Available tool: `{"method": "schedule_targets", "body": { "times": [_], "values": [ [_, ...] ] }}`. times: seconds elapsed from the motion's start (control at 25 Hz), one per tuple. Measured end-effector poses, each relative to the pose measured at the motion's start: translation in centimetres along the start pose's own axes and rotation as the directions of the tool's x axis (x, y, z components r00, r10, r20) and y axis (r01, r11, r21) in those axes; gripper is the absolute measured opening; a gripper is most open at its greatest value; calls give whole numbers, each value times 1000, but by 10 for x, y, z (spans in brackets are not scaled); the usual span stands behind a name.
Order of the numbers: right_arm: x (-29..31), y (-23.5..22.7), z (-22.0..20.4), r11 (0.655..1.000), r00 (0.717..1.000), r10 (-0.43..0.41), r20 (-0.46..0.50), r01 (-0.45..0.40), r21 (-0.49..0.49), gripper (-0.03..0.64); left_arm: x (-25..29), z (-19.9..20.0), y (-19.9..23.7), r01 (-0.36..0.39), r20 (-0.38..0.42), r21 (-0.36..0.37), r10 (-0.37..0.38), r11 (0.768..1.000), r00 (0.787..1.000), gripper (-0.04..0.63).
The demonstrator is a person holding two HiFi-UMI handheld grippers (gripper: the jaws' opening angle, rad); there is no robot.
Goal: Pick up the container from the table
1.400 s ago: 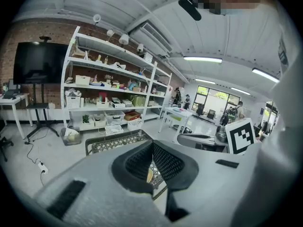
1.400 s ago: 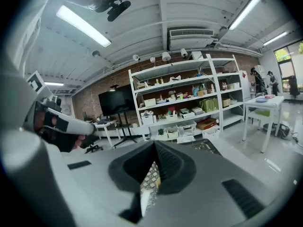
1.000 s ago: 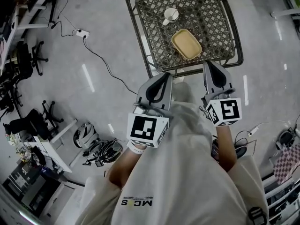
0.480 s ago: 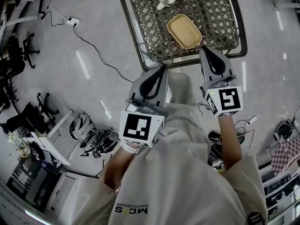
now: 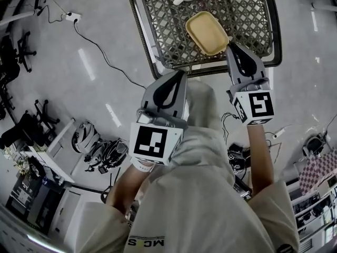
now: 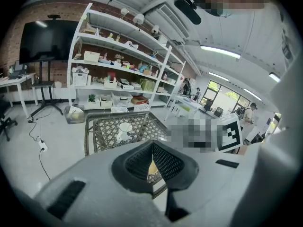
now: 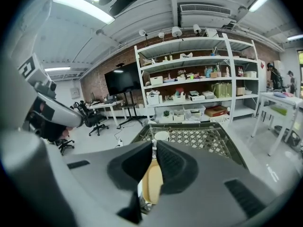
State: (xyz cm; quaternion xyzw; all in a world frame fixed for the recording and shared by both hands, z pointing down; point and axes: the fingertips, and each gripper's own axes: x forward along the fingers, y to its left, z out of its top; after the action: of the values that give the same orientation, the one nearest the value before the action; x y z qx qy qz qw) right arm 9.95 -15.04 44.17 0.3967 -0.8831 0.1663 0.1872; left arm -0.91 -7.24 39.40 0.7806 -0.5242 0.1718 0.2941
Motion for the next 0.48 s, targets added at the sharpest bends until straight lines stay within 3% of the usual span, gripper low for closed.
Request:
{"method": "schedule_targets", "body": {
  "times": [0.48],
  "values": [
    [41, -20, -44, 1000, 997, -5, -74, 4, -10, 87, 34, -21, 9, -13, -27, -83, 11, 996, 1000, 25]
  ]
}}
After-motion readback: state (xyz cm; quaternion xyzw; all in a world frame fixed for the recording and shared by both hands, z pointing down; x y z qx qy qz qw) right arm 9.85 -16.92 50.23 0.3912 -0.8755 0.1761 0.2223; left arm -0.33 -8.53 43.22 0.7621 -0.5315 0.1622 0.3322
